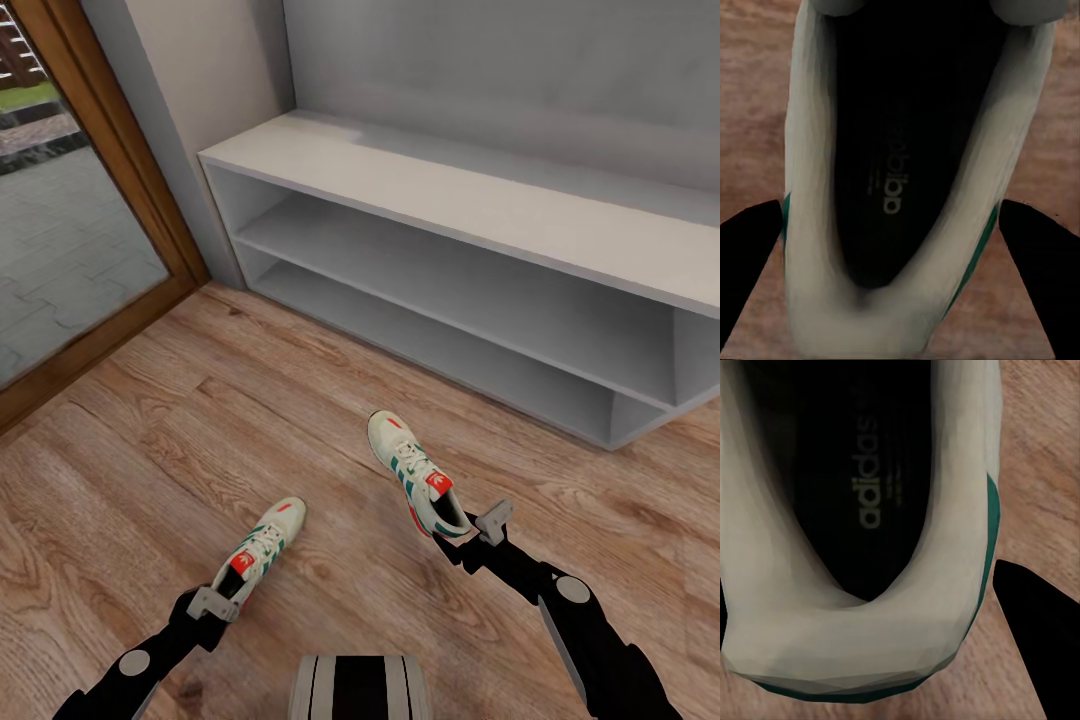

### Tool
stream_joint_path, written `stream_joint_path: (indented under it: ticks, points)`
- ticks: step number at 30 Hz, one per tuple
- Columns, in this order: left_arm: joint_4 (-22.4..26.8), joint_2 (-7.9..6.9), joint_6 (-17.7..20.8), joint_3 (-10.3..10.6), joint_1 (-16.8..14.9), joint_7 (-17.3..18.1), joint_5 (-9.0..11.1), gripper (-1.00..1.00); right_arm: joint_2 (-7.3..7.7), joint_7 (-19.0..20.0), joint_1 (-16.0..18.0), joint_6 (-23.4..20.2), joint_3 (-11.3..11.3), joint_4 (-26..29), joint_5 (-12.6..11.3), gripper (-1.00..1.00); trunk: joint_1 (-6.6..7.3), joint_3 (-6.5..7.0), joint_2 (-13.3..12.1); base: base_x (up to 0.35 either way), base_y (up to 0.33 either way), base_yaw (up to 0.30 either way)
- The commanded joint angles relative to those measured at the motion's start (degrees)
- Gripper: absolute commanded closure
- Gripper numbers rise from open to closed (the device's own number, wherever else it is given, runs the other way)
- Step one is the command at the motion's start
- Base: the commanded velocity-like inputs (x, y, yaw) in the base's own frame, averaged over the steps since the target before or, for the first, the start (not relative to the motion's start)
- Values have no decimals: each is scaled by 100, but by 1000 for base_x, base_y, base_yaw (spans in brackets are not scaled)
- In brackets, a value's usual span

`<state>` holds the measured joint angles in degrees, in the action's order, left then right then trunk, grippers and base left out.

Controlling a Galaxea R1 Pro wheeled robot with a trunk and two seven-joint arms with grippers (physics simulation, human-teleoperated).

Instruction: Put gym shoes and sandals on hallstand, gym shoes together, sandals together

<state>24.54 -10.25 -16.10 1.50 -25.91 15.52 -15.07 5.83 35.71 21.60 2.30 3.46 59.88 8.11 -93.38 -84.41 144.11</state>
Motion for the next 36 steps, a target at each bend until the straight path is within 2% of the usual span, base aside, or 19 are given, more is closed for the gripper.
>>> stream_joint_path:
  ticks: [1, 20, 36]
  points:
    - [-2, -5, -25, 5, -2, -13, -32, 100, -3, 17, 2, 25, 15, 4, 59, 100, 1, -3, 1, 0, 0, 0]
    - [-1, -12, -33, -10, -1, -14, -14, 100, -3, 18, 2, 25, 6, 0, 59, 100, 1, -3, 1, 0, 0, 0]
    - [-1, -17, -19, -18, -2, -14, -4, 100, -3, 22, 2, 29, -2, -3, 59, 100, 42, 351, -20, 0, 0, 0]
